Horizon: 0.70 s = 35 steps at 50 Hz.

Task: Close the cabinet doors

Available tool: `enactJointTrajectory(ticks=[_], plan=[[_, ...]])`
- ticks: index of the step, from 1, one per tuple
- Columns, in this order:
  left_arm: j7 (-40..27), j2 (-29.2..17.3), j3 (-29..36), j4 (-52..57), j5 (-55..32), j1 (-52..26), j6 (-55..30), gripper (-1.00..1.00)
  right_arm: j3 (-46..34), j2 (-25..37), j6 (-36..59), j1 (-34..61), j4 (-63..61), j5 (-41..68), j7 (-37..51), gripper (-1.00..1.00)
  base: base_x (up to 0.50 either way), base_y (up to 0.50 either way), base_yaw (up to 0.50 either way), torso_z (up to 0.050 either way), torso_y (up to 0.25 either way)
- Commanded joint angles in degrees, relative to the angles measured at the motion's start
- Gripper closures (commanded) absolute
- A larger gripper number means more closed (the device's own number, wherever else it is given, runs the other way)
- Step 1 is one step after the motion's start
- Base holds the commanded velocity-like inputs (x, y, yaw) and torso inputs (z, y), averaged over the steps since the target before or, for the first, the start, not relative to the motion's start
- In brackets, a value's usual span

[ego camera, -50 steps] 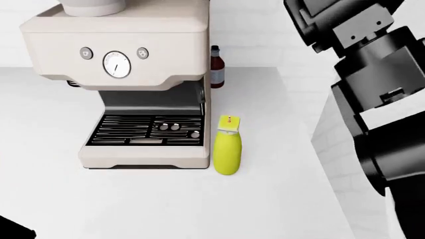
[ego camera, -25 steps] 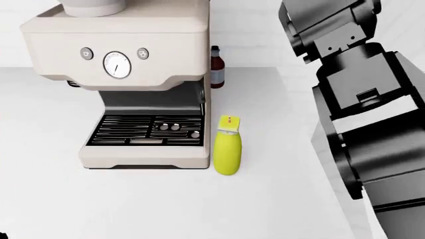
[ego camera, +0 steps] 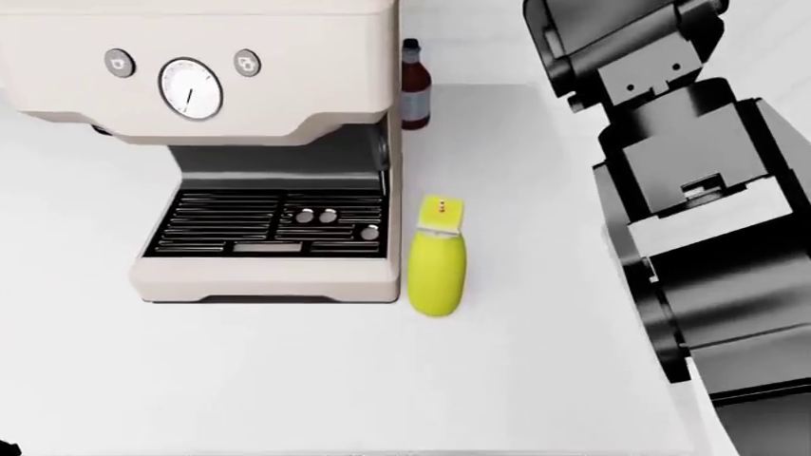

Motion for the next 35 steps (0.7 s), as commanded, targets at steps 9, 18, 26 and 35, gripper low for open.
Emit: enactJointTrajectory(ticks=[9,18,26,35], plan=[[-0.02,-0.25,0.18,-0.35,0.12,0.12,0.02,-1.0,-12.76,0.01,0.8,-3.49,18.41,5.03,-2.18,-1.0,0.0,0.0,0.0,0.026,-0.222],[0.07,-0.2,0.36,-0.56,0.24,0.32,0.33,-1.0,-13.04,0.0,0.7,-4.12,18.41,5.29,-2.69,-1.0,0.0,0.0,0.0,0.026,-0.222],[0.03,-0.38,0.36,-0.56,0.09,0.35,0.33,-1.0,-12.9,0.0,0.8,-4.27,18.41,5.24,-2.92,-1.0,0.0,0.0,0.0,0.026,-0.223],[-0.74,-0.24,0.2,-0.77,-0.75,-0.03,-0.04,-1.0,-11.93,0.0,0.58,-4.78,18.41,4.66,-3.18,-1.0,0.0,0.0,0.0,0.023,-0.189]])
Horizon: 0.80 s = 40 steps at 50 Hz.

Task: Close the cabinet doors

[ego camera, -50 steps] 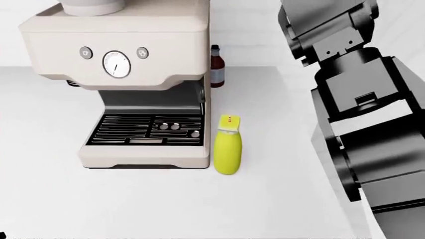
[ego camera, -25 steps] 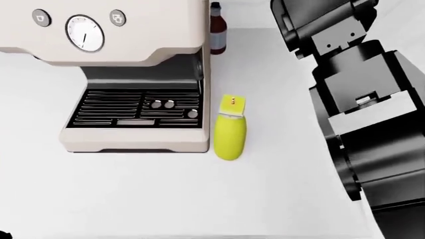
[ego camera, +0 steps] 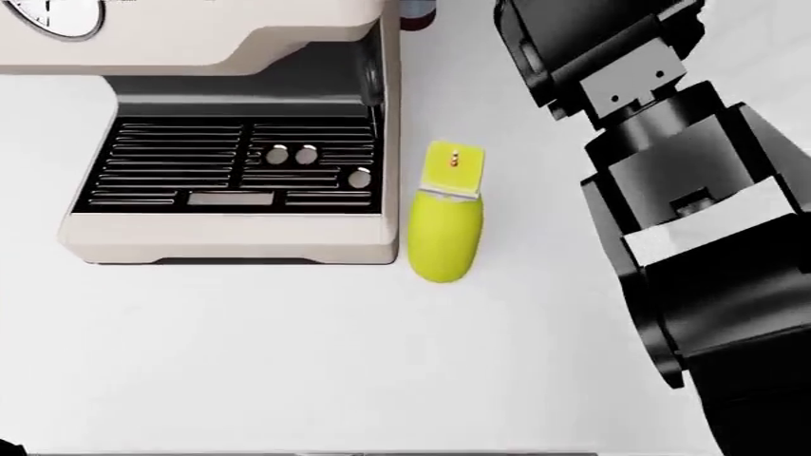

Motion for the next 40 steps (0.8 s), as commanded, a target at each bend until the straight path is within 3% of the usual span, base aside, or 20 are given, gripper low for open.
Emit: enactJointTrajectory(ticks=[1,9,16,19,23,26,40], plan=[[-0.92,-0.06,-0.04,-0.12,-1.37,-0.36,-0.63,-1.0,-4.9,-0.2,1.73,-4.17,25.83,-0.97,-3.28,-1.0,0.0,0.0,0.0,0.0,0.0],[-0.81,-0.03,1.73,-1.59,-0.28,-2.8,-2.34,-1.0,-6.71,-0.2,1.56,-7.7,25.83,1.84,-6.03,-1.0,0.0,0.0,0.0,0.0,-0.005],[0.54,-1.26,5.63,-2.84,-1.63,-6.41,-3.91,-1.0,9.65,0.53,-2.99,-9.67,25.74,5.17,-14.38,-1.0,0.0,0.0,0.0,0.0,-0.008],[1.67,-1.85,7.91,-2.98,-2.75,-7.93,-4.0,-1.0,11.09,13.85,20.23,-24.38,-0.04,12.18,-5.47,-1.0,0.0,0.0,0.0,0.0,-0.007],[3.53,-2.14,10.92,-3.66,-2.25,-10.17,-4.04,-1.0,13.56,24.95,31.1,-36.27,-34.42,17.6,3.44,-1.0,0.0,0.0,0.0,0.0,-0.008],[4.82,-2.58,13.68,-4.18,-3.42,-11.67,-4.69,-1.0,14.74,29.25,33.7,-42.04,-59.08,18.15,8.14,-1.0,0.0,0.0,0.0,-0.013,0.219],[8.45,-3.06,19.89,-6.69,-7.19,-16.88,-5.11,-1.0,23.84,41.38,37.09,-60.69,-87.91,21.59,24.4,-1.0,0.0,0.0,0.0,-0.018,0.25]])
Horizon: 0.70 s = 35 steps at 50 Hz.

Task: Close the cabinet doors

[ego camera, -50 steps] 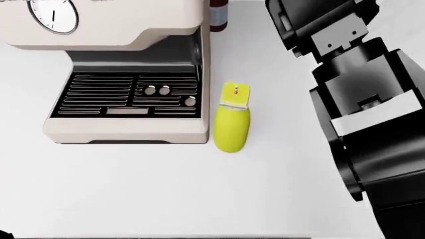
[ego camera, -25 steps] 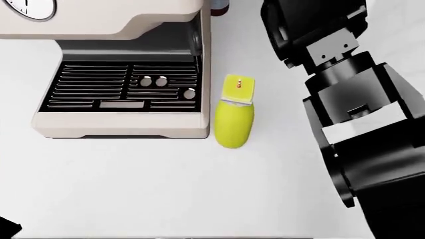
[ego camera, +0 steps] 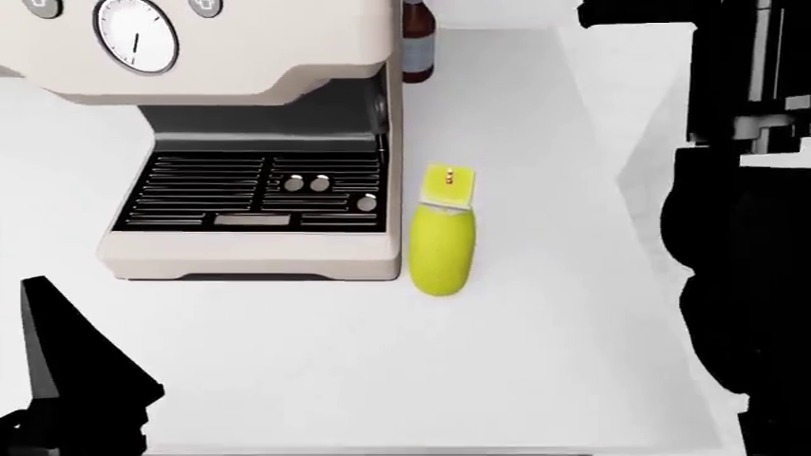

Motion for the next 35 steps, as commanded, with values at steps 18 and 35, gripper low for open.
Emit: enactJointTrajectory(ticks=[18,35], plan=[[2.38,-0.65,3.98,-0.97,-2.15,-2.95,0.77,-1.0,4.19,14.64,7.78,-22.22,-32.84,-7.46,14.57,-1.0,0.0,0.0,0.0,-0.018,0.25],[1.11,-0.7,3.49,-0.28,-4.39,-3.03,0.7,-1.0,2.99,14.15,7.97,-22.03,-32.59,-8.74,14.11,-1.0,0.0,0.19,0.0,-0.016,0.225]])
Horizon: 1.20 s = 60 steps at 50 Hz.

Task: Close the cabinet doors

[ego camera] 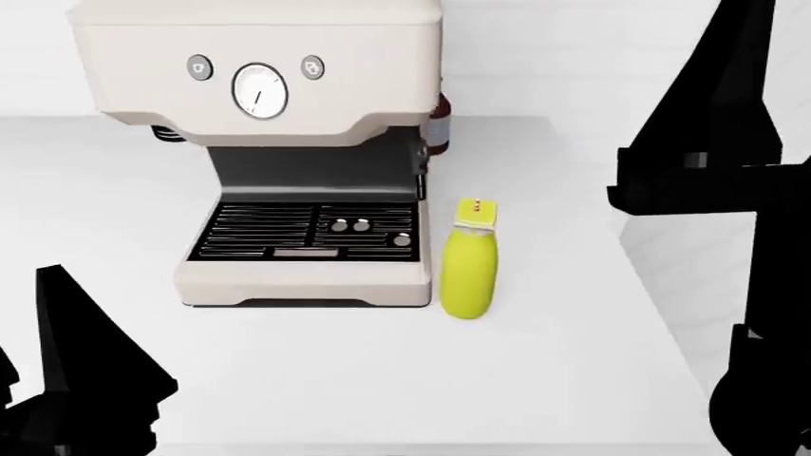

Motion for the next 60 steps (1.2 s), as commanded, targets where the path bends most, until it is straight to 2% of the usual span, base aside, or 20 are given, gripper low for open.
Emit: enactJointTrajectory(ticks=[1,60], plan=[[-0.74,-0.01,-0.27,0.21,-1.29,-0.24,-0.03,-1.0,-0.82,0.39,0.86,-0.63,-1.38,-1.77,0.34,-1.0,0.0,0.5,0.0,0.0,0.0],[-1.02,-0.2,-0.37,0.01,-0.83,0.0,0.46,-1.0,-0.78,0.28,-2.86,-2.7,-0.67,-0.57,-1.09,-1.0,0.02,0.5,0.0,0.0,0.0]])
